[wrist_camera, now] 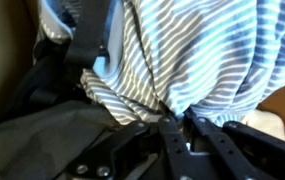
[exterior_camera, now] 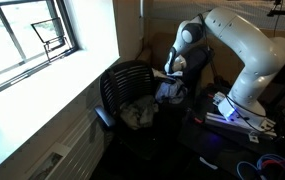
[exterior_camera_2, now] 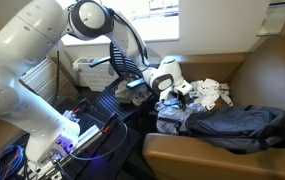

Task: Pick up the light blue shirt from the sofa then place it on the backrest of the black chair

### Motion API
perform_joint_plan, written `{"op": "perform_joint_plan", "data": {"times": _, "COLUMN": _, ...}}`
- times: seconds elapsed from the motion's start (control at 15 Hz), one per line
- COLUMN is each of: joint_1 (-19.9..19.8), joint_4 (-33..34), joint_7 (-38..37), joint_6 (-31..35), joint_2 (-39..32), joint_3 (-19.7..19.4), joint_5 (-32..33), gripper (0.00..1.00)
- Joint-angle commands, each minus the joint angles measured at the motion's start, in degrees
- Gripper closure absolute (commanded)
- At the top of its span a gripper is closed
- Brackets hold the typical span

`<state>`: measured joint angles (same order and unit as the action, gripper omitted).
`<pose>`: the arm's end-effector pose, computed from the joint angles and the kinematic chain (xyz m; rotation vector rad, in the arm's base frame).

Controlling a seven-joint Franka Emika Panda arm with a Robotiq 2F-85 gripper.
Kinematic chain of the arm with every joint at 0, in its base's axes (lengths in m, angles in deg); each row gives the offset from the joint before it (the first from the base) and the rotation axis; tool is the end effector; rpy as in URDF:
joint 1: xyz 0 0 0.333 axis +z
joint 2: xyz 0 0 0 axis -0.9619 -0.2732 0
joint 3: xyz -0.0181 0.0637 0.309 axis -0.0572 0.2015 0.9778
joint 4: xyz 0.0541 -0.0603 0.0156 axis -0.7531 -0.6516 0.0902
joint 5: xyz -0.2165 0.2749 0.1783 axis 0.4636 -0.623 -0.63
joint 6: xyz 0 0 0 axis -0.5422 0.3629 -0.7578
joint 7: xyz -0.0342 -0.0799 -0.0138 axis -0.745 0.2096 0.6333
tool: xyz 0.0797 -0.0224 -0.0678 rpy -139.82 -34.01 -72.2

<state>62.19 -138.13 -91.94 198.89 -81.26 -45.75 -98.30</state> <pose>0.5048 -0.3362 -0.0521 2.4015 -1.5800 0.1987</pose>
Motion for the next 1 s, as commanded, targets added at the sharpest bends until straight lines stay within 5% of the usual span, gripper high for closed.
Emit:
{"op": "perform_joint_plan", "data": {"times": 0.0, "joint_1": -2.22, "joint_4": -11.75, "joint_7": 11.86, "joint_6": 9.35, "joint_2": 13.08, "joint_3": 3.17, "joint_5": 0.02, "gripper": 0.97}}
{"op": "perform_joint_plan", "data": {"times": 0.27, "joint_1": -10.91, "joint_4": -17.66, "joint_7": 14.23, "joint_6": 13.22, "joint_2": 25.3, "joint_3": 13.21, "joint_5": -4.33, "gripper": 0.97}}
{"op": "perform_joint_plan", "data": {"times": 0.33, "joint_1": -10.22, "joint_4": -19.38, "joint_7": 12.84, "joint_6": 10.92, "joint_2": 28.35, "joint_3": 12.4, "joint_5": -5.72, "gripper": 0.97}}
{"op": "perform_joint_plan", "data": {"times": 0.53, "joint_1": 1.58, "joint_4": -19.97, "joint_7": 10.19, "joint_6": 10.9, "joint_2": 22.87, "joint_3": -1.79, "joint_5": -4.32, "gripper": 0.97}}
{"op": "perform_joint_plan", "data": {"times": 0.6, "joint_1": 1.6, "joint_4": -21.03, "joint_7": 11.46, "joint_6": 11.88, "joint_2": 20.97, "joint_3": -2.23, "joint_5": -3.41, "gripper": 0.97}}
{"op": "perform_joint_plan", "data": {"times": 0.73, "joint_1": 9.39, "joint_4": -22.03, "joint_7": 8.72, "joint_6": 11.48, "joint_2": 16.88, "joint_3": -9.81, "joint_5": -4.08, "gripper": 0.97}}
{"op": "perform_joint_plan", "data": {"times": 0.93, "joint_1": 13.18, "joint_4": -23.75, "joint_7": 6.11, "joint_6": 12.64, "joint_2": 19.66, "joint_3": -8.33, "joint_5": -7.16, "gripper": 0.97}}
